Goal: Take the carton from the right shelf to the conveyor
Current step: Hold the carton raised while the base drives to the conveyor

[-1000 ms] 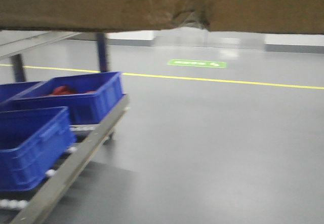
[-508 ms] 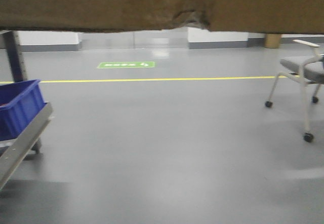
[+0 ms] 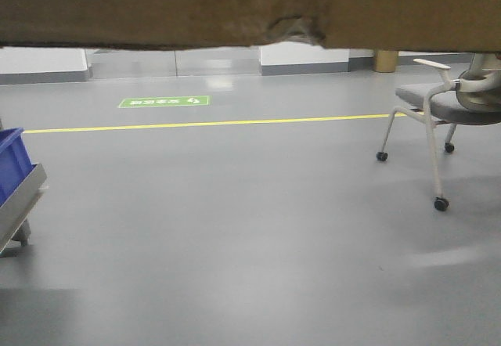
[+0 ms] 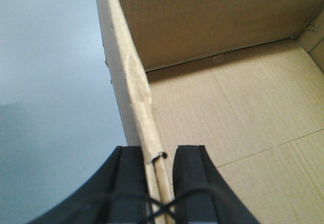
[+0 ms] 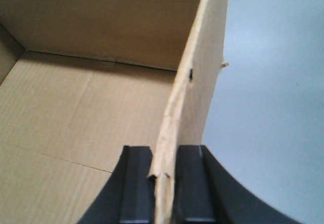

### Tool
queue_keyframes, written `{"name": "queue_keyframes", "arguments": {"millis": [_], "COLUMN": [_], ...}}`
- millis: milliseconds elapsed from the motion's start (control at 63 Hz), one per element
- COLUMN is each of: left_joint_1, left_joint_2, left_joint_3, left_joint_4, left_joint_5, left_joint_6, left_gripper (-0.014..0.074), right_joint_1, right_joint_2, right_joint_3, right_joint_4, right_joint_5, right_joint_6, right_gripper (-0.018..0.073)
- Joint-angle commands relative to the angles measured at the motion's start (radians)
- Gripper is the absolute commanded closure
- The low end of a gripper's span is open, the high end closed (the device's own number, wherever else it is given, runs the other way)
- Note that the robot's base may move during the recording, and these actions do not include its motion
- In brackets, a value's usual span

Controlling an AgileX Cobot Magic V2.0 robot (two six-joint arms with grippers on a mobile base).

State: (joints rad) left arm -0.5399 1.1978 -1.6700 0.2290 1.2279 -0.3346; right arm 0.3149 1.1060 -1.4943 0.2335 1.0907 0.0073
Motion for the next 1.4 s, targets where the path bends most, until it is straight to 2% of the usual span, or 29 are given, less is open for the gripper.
{"name": "queue_keyframes", "arguments": {"millis": [0,1381], "left_joint_1": [-0.006,-0.006], "left_joint_2": [-0.013,-0.013], "left_joint_3": [-0.006,-0.006], "left_joint_4": [-0.013,-0.013], "left_joint_5": [-0.007,-0.007], "left_joint_6": [0.009,0.009], "left_gripper": [0.0613,0.0613], "right_joint_1": [-0.002,-0.002], "right_joint_2": [-0.010,-0.010], "right_joint_3": [-0.002,-0.002], "right_joint_4": [-0.007,-0.007], "right_joint_5": [-0.067,-0.069], "right_joint_6": [-0.016,-0.016], "right_gripper": [0.0625,0.0625]}}
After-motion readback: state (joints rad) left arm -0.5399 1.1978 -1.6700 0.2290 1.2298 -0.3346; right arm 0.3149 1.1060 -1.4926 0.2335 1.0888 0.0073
